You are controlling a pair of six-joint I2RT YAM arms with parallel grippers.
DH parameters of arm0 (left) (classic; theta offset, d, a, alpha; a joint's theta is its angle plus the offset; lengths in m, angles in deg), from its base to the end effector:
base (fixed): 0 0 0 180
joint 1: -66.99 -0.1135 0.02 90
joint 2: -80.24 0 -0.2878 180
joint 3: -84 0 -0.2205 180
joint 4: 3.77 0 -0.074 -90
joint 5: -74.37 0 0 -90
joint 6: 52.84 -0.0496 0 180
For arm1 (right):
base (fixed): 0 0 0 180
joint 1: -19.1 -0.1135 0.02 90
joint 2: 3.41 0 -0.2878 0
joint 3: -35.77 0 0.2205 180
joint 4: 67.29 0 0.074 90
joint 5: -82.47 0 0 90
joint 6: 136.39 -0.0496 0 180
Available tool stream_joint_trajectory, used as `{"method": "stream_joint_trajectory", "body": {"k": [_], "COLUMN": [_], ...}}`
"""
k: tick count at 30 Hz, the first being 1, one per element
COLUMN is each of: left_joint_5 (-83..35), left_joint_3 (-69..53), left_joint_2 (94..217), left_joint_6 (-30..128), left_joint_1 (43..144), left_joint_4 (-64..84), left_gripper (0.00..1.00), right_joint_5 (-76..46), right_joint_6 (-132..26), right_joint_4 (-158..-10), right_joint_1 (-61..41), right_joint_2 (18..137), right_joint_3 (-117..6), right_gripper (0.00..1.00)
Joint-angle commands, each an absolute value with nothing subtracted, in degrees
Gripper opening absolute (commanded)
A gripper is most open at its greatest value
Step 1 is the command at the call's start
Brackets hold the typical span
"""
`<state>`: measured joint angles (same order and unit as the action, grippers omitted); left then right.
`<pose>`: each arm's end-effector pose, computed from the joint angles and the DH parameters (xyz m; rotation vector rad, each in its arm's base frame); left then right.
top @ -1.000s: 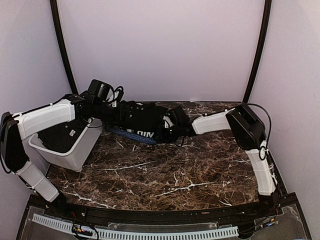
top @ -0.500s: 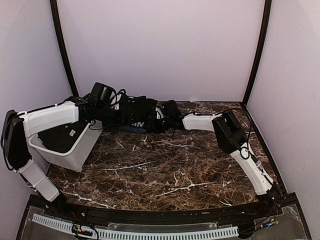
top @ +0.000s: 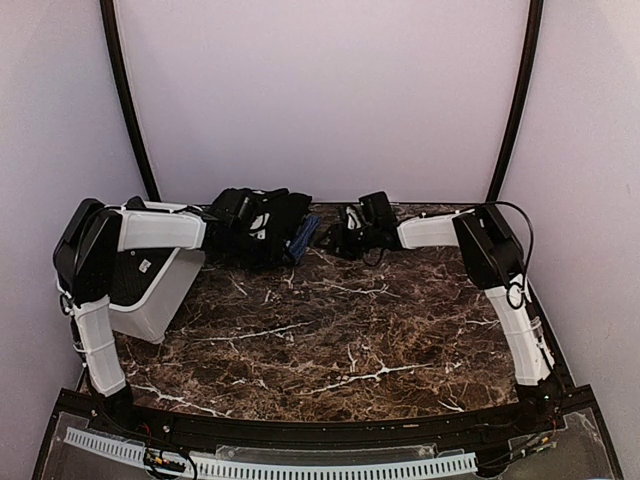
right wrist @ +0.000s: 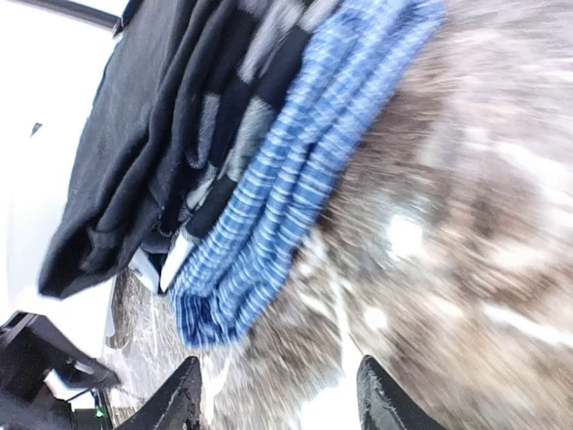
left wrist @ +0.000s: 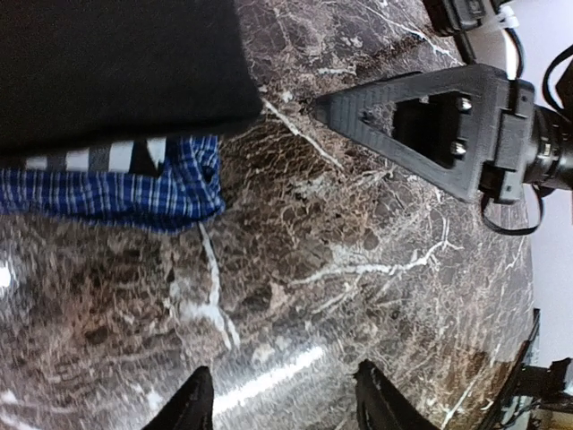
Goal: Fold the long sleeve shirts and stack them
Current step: Move the square-folded shirt to the corner of the board.
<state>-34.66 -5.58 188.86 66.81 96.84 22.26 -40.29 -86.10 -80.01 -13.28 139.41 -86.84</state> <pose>0.3458 -0.2171 0.2330 0.1787 2.4641 -0.8748 0.4529 0.3190 0.1483 -0.2222 2.3443 1.2966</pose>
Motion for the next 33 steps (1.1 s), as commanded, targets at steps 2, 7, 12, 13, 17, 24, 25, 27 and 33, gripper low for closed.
{"method": "stream_joint_trajectory", "body": {"k": [2,7,12,13,17,24,25,27,33], "left_joint_5": [-32.8,-29.0,-27.6,-26.5,-22.5,-21.8,-21.7,-21.6,-22.6], "left_joint_3": [0.1,3.1,7.6,8.9,13.2,24.0,24.8,26.3,26.9], "left_joint_2": [194.3,199.8,204.3,205.5,208.7,216.1,216.7,217.9,218.1], "left_joint_6": [67.5,68.1,69.5,69.8,70.8,70.2,69.9,69.7,69.2], "left_joint_1": [96.8,96.9,97.0,97.0,96.7,93.9,93.4,92.7,90.4], "left_joint_4": [18.9,17.3,15.4,15.4,15.4,18.5,19.1,19.6,20.3], "left_gripper": [0.47,0.38,0.35,0.34,0.34,0.34,0.34,0.34,0.33], "right_joint_5": [-36.4,-33.9,-32.1,-31.9,-31.6,-29.1,-28.9,-28.3,-26.2], "right_joint_6": [-84.6,-82.6,-81.7,-81.7,-82.0,-81.1,-80.9,-80.6,-79.9], "right_joint_4": [-77.3,-77.4,-77.2,-77.2,-77.1,-78.4,-78.9,-79.5,-80.9], "right_joint_1": [-12.2,-11.9,-11.9,-11.9,-11.9,-11.9,-11.9,-12.0,-12.1], "right_joint_2": [127.8,119.5,111.7,109.9,104.7,96.8,96.1,94.8,91.1], "right_joint_3": [-76.2,-66.4,-59.0,-57.7,-53.0,-45.2,-44.6,-43.3,-39.8], "right_gripper": [0.55,0.53,0.53,0.53,0.52,0.52,0.52,0.52,0.52]}}
